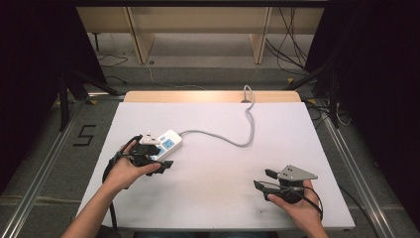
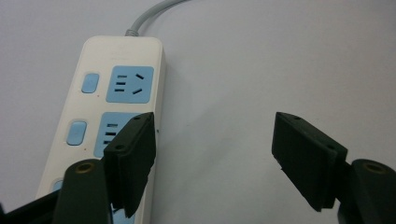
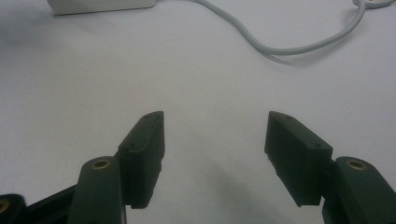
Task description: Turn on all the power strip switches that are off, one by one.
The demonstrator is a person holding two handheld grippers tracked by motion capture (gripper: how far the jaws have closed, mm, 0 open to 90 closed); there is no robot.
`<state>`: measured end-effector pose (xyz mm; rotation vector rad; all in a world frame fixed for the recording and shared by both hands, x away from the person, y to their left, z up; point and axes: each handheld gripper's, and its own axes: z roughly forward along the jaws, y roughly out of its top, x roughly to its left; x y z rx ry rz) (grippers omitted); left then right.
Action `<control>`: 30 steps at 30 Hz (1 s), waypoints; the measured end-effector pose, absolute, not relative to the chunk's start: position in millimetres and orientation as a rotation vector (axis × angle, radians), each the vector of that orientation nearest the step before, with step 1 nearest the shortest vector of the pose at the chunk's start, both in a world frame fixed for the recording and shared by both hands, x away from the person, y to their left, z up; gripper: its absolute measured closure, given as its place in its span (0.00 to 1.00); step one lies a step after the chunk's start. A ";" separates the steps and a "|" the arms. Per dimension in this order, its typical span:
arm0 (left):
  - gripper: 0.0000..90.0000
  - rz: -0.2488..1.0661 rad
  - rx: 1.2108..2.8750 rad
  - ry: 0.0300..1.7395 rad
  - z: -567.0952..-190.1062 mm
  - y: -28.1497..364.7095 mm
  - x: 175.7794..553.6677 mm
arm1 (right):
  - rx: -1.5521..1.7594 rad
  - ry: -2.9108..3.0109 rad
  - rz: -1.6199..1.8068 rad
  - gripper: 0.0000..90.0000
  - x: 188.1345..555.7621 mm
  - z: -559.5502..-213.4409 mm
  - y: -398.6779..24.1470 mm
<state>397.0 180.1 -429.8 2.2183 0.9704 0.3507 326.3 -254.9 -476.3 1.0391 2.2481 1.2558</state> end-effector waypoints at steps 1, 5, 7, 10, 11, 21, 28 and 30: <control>0.33 0.353 2.222 0.962 -429.9 179.8 395.5 | 1.039 2.249 1.256 0.43 326.3 -476.3 -254.8; 0.31 0.370 2.199 0.942 -430.4 179.0 390.1 | 1.039 2.250 1.255 0.43 326.2 -476.4 -254.6; 0.31 0.378 2.192 0.927 -431.1 179.2 387.3 | 1.038 2.250 1.255 0.43 326.2 -476.4 -254.6; 0.31 0.384 2.189 0.916 -433.8 180.1 382.9 | 1.039 2.250 1.256 0.43 326.3 -476.5 -254.7; 0.31 0.386 2.191 0.909 -435.1 180.7 381.7 | 1.039 2.249 1.257 0.43 326.4 -476.7 -254.6; 0.29 0.396 2.188 0.893 -448.3 186.7 369.9 | 1.040 2.254 1.254 0.43 326.4 -477.0 -254.1; 0.27 0.419 2.175 0.879 -456.5 193.5 360.0 | 1.038 2.257 1.255 0.43 326.5 -477.1 -254.1; 0.27 0.428 2.162 0.879 -457.4 195.4 357.6 | 1.037 2.258 1.254 0.43 326.4 -477.1 -254.3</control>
